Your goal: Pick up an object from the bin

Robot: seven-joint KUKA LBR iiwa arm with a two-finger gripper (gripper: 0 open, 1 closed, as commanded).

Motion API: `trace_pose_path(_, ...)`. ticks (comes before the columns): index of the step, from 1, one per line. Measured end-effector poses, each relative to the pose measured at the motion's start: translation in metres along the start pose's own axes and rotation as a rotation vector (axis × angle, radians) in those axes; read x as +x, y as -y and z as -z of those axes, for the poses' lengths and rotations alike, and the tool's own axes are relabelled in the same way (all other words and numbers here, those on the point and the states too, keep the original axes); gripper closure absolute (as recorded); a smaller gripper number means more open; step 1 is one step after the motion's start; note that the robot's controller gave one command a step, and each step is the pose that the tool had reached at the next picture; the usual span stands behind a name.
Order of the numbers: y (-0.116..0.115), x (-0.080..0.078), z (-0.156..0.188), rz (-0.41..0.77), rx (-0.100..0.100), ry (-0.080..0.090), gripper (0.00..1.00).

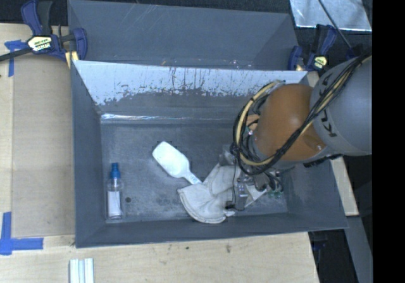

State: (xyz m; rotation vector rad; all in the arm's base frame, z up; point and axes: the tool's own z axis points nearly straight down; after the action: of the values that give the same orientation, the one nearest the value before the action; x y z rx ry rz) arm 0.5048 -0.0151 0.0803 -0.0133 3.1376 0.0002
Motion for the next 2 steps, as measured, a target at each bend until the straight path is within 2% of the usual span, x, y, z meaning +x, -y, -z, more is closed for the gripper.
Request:
trace_pose_path(1,-0.0003,0.0077,-0.0072,0.052,0.001,0.005,1.00)
trace_pose_path(2,-0.0003,0.0077,-0.0072,0.052,0.001,0.005,1.00)
